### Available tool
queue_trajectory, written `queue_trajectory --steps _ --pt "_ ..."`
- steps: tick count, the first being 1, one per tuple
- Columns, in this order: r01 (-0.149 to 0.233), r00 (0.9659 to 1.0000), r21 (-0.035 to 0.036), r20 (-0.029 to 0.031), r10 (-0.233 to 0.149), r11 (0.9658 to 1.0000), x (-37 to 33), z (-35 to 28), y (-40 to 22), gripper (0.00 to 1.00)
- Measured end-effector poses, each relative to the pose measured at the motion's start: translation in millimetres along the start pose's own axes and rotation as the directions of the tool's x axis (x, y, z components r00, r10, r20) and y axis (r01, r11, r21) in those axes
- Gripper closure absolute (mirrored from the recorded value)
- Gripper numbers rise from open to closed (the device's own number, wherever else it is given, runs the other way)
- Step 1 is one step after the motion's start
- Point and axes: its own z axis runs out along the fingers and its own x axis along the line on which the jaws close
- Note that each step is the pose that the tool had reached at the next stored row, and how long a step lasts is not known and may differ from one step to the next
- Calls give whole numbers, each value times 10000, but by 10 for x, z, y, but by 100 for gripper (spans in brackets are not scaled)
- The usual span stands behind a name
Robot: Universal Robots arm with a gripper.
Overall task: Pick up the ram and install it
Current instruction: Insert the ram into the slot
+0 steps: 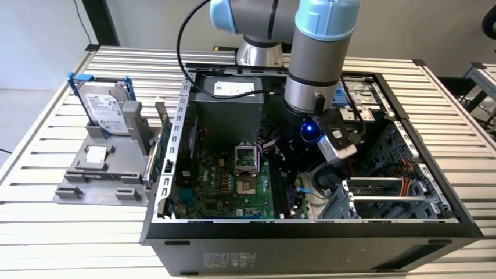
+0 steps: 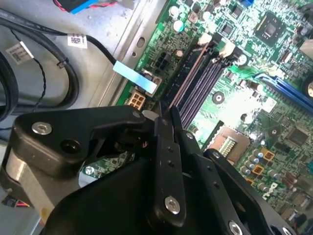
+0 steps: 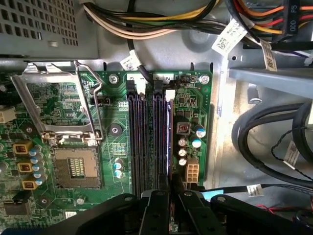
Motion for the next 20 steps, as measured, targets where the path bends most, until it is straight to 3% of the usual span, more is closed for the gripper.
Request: queue_trajectory --steps 4,5,9,18,20 --pt "0 10000 -17 -1 0 10000 0 3 3 100" --pt "-2 10000 -50 10 2 10000 -2 14 11 0" --pt "-120 9999 -14 -39 120 9999 -1 -30 -7 0" --pt "-139 9999 -13 -44 139 9999 -3 -429 -103 0" --pt "-139 9999 -8 -44 139 9999 -3 -433 -104 0"
